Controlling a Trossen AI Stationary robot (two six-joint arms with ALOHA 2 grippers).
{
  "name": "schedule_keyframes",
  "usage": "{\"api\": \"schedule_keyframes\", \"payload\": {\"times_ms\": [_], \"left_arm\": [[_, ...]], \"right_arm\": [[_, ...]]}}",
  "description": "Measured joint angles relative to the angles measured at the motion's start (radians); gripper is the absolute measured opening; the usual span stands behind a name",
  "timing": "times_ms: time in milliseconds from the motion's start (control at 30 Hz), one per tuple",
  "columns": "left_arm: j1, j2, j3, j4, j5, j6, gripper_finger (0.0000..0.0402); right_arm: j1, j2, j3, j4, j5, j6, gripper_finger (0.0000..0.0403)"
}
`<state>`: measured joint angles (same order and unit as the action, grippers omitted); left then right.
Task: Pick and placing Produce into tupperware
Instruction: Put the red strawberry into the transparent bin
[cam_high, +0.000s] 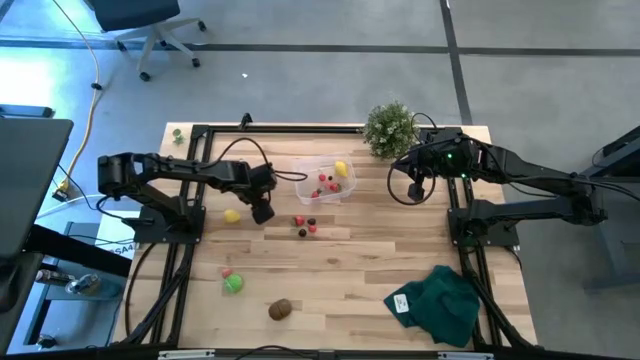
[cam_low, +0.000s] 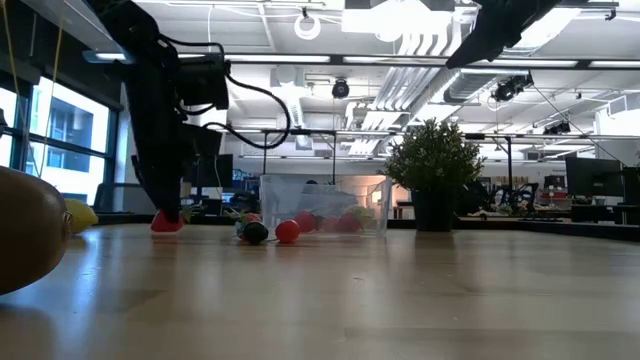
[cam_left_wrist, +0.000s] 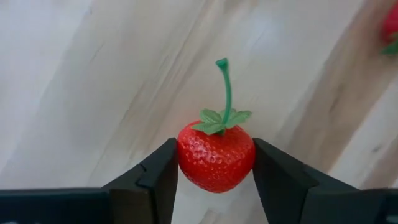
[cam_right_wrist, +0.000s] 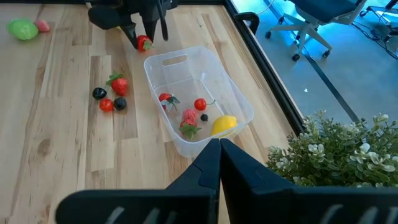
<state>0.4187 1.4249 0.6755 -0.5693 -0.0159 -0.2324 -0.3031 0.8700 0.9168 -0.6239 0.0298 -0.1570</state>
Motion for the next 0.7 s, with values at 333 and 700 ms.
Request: {"api": "schedule_keyframes", "payload": {"times_ms": [333,700], "left_arm": [[0.000,-0.158,0.090,-0.004,-0.019,0.045,0.0168],[0.000,-0.177,0.470,0.058,-0.020,0.242,0.0182]], "right_arm": [[0.000,0.000,0.000,0.000,0.000,0.000,0.0000],[0.000,0.000,0.000,0.000,0.000,0.000,0.0000]]}}
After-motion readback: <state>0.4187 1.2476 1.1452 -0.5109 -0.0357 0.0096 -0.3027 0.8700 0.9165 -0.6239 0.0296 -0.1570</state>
